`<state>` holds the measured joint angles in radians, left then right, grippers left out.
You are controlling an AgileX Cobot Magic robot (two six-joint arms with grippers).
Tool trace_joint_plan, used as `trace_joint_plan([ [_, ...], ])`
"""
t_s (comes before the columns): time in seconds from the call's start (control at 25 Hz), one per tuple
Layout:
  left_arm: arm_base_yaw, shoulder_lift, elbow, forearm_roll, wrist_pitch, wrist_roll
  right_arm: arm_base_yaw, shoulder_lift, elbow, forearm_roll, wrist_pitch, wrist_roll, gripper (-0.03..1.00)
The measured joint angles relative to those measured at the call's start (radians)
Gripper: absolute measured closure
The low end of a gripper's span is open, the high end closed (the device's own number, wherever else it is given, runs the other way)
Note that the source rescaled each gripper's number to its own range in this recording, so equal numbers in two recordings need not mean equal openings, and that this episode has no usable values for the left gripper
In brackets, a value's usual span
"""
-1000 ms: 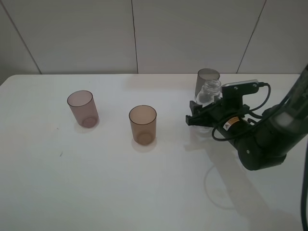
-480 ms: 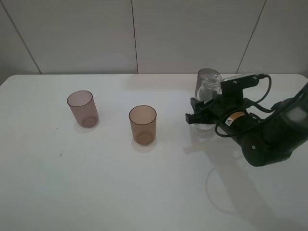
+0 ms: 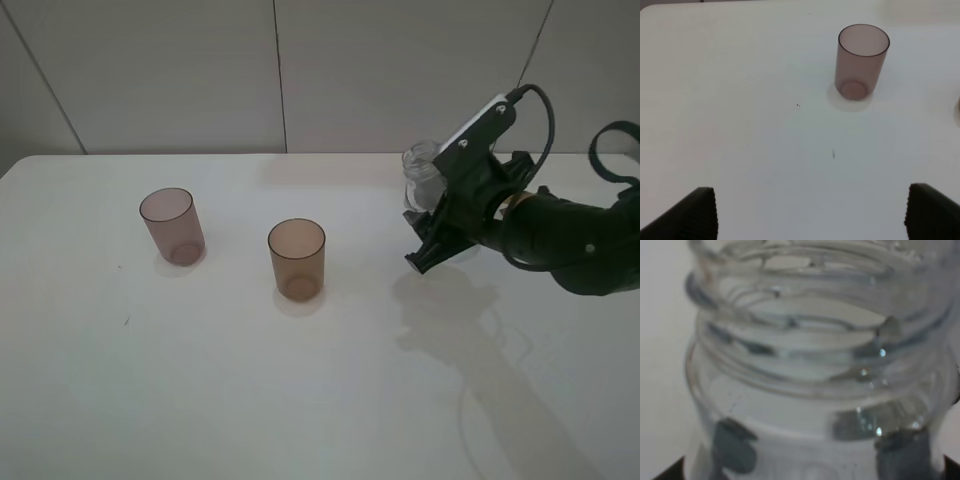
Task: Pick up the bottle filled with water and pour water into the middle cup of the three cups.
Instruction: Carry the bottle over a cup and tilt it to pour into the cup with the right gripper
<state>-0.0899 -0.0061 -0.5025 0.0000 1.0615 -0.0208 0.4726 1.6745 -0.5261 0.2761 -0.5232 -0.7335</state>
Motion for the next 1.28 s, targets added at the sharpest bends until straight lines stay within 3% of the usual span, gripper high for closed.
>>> trace_joint_plan([
  [0.2, 0.000, 0.000, 0.000, 0.000, 0.000, 0.000, 0.061, -0.012, -0.079, 0.148, 0.072, -0.291, 0.95],
  [0.52, 0.000, 0.000, 0.000, 0.000, 0.000, 0.000, 0.123, 0.003, -0.174, 0.435, 0.079, -0.764, 0.95],
  [0.64, 0.000, 0.000, 0.000, 0.000, 0.000, 0.000, 0.152, 0.023, -0.176, 0.483, 0.074, -0.905, 0.95],
  [0.8, 0.000, 0.000, 0.000, 0.000, 0.000, 0.000, 0.179, 0.057, -0.176, 0.491, 0.051, -0.969, 0.95],
  [1.28, 0.000, 0.000, 0.000, 0.000, 0.000, 0.000, 0.247, 0.145, -0.221, 0.506, 0.032, -1.003, 0.95],
])
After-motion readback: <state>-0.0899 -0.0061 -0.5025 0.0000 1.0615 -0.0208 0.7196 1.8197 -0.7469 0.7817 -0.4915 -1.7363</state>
